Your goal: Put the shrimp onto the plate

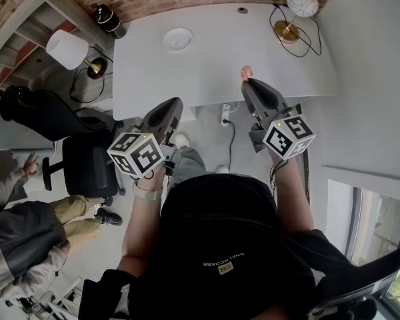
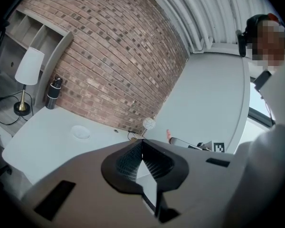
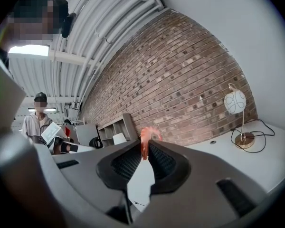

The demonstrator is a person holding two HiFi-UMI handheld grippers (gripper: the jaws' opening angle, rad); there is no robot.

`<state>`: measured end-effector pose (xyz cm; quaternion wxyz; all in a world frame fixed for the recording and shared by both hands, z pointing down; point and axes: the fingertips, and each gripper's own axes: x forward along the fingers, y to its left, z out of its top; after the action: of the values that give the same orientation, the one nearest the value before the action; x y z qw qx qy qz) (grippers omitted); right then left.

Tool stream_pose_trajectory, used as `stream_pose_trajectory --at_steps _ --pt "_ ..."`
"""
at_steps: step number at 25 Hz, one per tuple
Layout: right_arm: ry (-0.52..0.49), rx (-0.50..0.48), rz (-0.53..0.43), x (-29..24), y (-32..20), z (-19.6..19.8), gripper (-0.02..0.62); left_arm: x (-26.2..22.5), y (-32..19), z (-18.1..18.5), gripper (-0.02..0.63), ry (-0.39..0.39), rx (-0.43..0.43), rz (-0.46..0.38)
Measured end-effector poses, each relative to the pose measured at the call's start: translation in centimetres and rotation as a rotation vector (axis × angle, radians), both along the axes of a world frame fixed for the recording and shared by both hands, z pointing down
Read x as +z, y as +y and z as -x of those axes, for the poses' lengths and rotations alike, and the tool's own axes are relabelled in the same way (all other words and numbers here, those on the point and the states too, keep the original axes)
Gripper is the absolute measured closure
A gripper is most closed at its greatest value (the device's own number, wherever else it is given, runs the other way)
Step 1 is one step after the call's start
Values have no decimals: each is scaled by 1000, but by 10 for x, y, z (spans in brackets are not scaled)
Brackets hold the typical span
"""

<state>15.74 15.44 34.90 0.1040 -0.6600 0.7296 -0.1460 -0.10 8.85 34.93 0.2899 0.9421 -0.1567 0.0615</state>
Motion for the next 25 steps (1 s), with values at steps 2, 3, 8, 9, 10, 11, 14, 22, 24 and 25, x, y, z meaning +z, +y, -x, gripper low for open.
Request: stream_pose_trajectory --at_steps 2,3,8,9,10,11,14,22,24,25 --pt "4 3 8 2 -12 -1 548 3 -13 -3 603 2 5 6" --pt "4 5 12 3 -19 -2 548 4 -20 -3 603 2 8 10" --pt "4 12 34 5 -61 -1 548 9 -64 -5 603 3 19 32" --pt "5 12 38 6 -68 -1 548 10 -72 -6 603 3 22 36" --pt "5 14 43 7 -76 -1 548 10 -80 -7 603 4 26 40" --pt "6 17 47 7 -84 0 548 11 -87 -8 603 4 30 44" --pt "8 26 57 6 -110 1 548 11 -112 -8 603 5 43 53" --pt "4 50 78 6 -176 9 548 12 -184 4 603 4 56 74" --pt "-2 55 85 9 -194 12 548 14 -201 10 603 4 53 78" --pt "1 57 87 10 -202 14 548 15 -210 14 603 4 51 81"
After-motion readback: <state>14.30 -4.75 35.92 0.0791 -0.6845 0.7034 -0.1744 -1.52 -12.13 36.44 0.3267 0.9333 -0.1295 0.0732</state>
